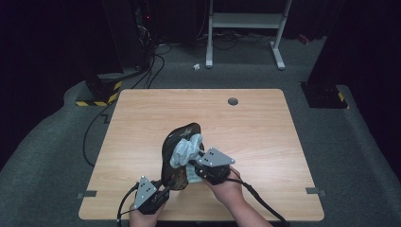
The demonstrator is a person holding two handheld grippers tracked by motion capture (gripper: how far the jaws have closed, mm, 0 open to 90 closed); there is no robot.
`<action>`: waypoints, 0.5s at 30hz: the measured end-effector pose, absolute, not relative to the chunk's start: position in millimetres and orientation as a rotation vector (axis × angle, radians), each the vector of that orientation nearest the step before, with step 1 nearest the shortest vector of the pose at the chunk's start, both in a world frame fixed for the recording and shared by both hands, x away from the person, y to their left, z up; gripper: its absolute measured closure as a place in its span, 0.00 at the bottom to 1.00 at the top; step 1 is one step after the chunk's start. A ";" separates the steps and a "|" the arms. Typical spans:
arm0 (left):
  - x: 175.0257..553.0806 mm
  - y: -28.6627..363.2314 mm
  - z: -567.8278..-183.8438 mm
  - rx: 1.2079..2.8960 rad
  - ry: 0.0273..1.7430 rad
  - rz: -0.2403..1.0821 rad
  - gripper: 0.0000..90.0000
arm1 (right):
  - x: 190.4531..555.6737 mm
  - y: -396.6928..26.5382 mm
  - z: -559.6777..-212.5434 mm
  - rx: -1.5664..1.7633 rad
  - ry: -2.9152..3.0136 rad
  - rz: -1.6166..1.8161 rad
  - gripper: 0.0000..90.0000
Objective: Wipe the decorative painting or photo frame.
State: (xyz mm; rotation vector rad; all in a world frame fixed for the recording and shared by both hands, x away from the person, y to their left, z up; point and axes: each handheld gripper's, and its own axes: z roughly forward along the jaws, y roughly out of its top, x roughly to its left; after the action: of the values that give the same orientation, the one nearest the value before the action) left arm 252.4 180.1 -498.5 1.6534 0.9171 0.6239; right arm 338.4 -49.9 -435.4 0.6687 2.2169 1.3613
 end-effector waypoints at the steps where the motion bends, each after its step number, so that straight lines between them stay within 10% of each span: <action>1: 252.4 180.1 -498.4 1.655 0.917 0.625 0.86 | 343.5 -53.0 -436.6 0.689 2.211 1.352 0.76; 15: 252.4 179.9 -498.2 1.652 0.924 0.615 0.86 | 369.6 -72.5 -451.2 0.819 2.200 1.277 0.76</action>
State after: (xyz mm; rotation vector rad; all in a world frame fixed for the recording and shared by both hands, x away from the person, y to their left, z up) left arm 252.4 179.9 -498.2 1.6523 0.9243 0.6148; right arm 369.6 -72.5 -451.2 0.8189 2.1995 1.2770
